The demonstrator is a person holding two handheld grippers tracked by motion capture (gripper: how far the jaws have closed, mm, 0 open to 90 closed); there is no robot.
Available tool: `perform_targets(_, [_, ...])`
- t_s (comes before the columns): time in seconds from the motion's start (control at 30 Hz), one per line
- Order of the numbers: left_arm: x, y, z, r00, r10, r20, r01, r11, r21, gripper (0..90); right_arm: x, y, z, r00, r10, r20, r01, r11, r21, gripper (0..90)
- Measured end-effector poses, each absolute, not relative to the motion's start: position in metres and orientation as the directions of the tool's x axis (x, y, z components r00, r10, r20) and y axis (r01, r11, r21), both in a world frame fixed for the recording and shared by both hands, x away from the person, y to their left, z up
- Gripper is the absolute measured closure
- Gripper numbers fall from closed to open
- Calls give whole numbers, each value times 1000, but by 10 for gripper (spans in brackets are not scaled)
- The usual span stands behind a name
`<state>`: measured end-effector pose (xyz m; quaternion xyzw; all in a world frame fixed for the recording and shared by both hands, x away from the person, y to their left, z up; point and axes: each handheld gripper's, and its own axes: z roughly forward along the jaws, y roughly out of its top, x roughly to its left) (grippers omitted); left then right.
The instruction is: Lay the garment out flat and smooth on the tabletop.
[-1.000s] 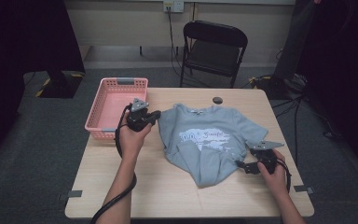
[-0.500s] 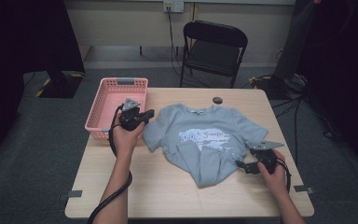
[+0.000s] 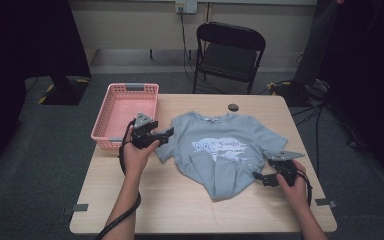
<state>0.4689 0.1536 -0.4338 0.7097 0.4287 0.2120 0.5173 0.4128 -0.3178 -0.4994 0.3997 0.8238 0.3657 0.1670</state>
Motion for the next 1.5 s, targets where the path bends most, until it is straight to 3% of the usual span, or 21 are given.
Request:
perform_targets(0.43, [452,139,-457,581,801,-141,407,-136,903,162,413,-318,-499,-625,780,16,536,414,736,118])
perform_targets(1.13, [431,137,-494,597,790,-139,459,-195,867,159,413,-318,-499,-626,780,17,536,414,736,118])
perform_targets(1.5, [421,133,-504,613,787,-69,463,-286,839,159,413,-318,-499,-626,779,16,535,415,736,118])
